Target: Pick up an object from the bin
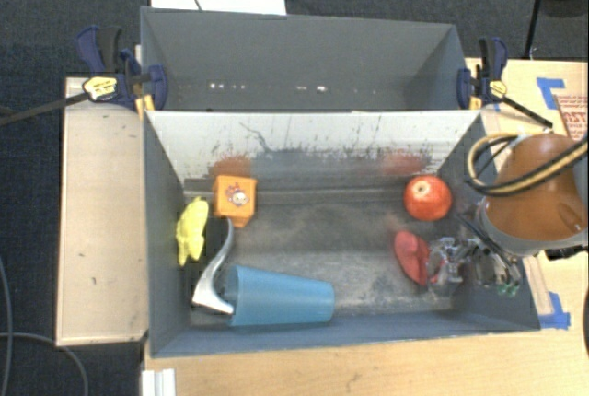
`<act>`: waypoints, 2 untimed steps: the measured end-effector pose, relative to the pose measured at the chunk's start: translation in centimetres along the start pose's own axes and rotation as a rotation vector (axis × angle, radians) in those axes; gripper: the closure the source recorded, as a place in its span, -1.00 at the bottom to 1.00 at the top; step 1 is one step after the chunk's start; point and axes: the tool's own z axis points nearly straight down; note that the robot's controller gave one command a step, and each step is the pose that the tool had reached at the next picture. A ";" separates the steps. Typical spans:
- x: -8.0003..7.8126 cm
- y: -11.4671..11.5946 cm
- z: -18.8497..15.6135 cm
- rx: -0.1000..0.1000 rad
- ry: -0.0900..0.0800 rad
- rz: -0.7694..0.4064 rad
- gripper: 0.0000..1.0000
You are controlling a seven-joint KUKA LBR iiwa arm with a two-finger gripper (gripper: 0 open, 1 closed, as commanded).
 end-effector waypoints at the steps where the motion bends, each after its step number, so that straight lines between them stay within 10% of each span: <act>1: -8.5 -0.5 -9.6 0.000 -0.002 0.008 1.00; 2: -8.5 -0.5 -9.6 0.000 -0.002 0.008 1.00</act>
Offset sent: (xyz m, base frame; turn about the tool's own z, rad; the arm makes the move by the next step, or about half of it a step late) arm 0.0000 0.0000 0.0000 0.0000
